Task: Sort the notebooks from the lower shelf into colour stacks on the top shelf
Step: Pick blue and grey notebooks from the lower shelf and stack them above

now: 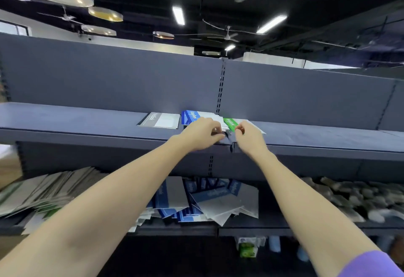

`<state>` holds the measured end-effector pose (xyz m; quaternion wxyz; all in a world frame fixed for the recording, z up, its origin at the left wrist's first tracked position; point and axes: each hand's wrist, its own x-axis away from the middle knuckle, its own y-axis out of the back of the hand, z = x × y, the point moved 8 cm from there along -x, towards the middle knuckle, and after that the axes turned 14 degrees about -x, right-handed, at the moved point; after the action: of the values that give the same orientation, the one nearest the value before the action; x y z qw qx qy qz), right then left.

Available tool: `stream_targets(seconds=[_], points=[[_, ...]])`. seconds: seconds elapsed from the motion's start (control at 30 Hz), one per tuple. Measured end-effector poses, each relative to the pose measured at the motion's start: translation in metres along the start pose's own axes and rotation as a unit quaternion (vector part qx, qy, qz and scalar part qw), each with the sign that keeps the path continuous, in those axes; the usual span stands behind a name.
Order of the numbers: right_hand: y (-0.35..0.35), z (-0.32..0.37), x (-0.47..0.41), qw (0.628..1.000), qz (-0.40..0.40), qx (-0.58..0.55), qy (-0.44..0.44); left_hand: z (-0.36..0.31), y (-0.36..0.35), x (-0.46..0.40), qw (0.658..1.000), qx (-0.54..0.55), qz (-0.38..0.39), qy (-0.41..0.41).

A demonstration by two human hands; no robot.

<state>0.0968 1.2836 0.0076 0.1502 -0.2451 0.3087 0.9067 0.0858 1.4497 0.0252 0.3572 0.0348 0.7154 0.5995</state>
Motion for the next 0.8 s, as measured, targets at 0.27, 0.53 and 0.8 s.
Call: stream_targets(seconds=[0.27, 0.53, 0.8], points=[[0.024, -0.028, 0.090, 0.998, 0.021, 0.029, -0.050, -0.073, -0.032, 0.050, 0.995, 0.046, 0.063, -0.056], [-0.024, -0.112, 0.177, 0.967, 0.175, 0.064, -0.173, -0.051, -0.138, 0.117, 0.974, 0.011, 0.226, -0.006], [-0.051, -0.173, 0.197, 0.953, 0.200, 0.080, -0.212, -0.042, -0.207, 0.143, 0.962, -0.018, 0.270, 0.038]])
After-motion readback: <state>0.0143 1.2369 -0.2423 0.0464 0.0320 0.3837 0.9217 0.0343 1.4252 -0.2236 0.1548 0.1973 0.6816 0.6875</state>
